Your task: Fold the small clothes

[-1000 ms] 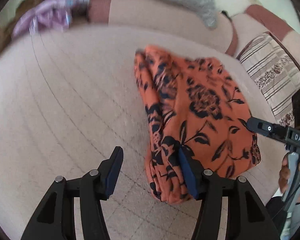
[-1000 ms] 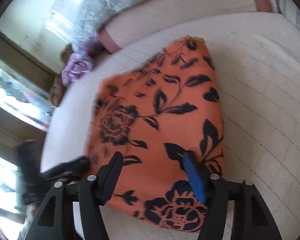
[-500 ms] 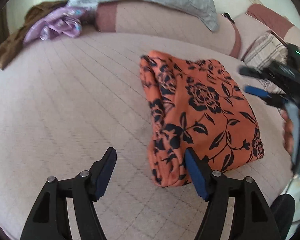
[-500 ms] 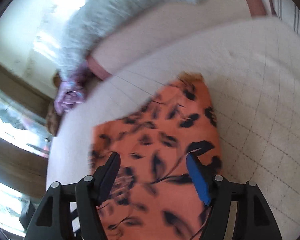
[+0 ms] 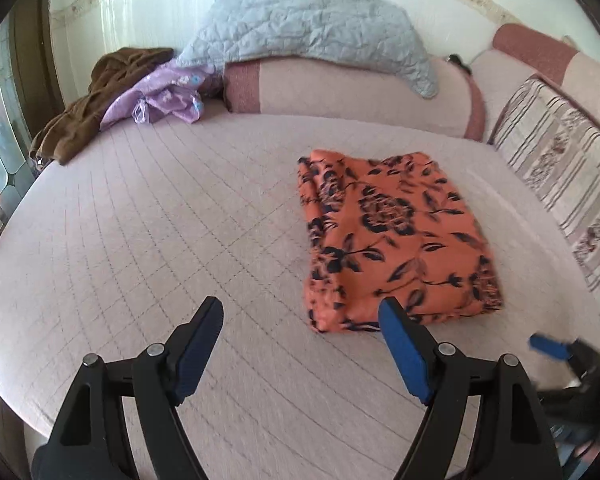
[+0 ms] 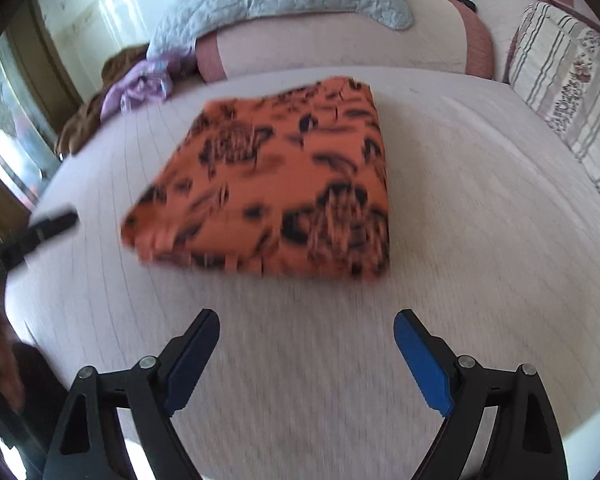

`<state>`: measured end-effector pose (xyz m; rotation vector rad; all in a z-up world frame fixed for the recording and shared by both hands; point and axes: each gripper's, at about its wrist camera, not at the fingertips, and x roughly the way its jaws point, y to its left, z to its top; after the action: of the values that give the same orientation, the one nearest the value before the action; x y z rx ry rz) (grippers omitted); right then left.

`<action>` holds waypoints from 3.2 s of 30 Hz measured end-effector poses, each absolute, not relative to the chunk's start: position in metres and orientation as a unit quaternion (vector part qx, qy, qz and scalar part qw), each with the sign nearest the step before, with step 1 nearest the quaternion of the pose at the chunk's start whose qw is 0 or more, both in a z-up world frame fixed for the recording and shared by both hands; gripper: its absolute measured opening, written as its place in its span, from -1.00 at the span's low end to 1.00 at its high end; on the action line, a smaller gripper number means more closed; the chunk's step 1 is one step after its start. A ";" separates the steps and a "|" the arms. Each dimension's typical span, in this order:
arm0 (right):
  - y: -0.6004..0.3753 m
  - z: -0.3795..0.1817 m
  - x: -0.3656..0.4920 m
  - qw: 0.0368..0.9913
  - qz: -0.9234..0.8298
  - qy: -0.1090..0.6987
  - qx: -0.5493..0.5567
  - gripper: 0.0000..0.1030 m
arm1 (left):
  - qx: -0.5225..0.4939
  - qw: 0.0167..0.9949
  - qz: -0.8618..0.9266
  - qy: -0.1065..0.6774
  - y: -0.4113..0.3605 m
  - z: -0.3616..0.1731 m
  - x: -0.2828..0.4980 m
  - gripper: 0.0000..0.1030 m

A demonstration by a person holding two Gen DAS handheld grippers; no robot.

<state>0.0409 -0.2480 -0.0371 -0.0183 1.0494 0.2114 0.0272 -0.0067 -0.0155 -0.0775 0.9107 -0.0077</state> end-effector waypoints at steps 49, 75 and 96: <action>-0.226 0.027 0.017 0.911 0.072 0.397 -0.081 1.00 | -0.015 0.925 0.050 0.377 -0.027 0.042 -0.016 0.95; -0.231 0.033 0.030 0.912 0.053 0.403 -0.053 1.00 | 0.023 0.916 0.021 0.400 -0.063 0.034 0.008 0.95; -0.230 0.018 0.059 0.903 0.034 0.422 -0.069 1.00 | -0.005 0.911 0.017 0.411 -0.057 0.019 0.036 0.95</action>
<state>0.0587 -0.2305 0.0180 -0.1428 0.8724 0.0712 0.0358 -0.0565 0.0189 -0.0095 0.8478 0.0350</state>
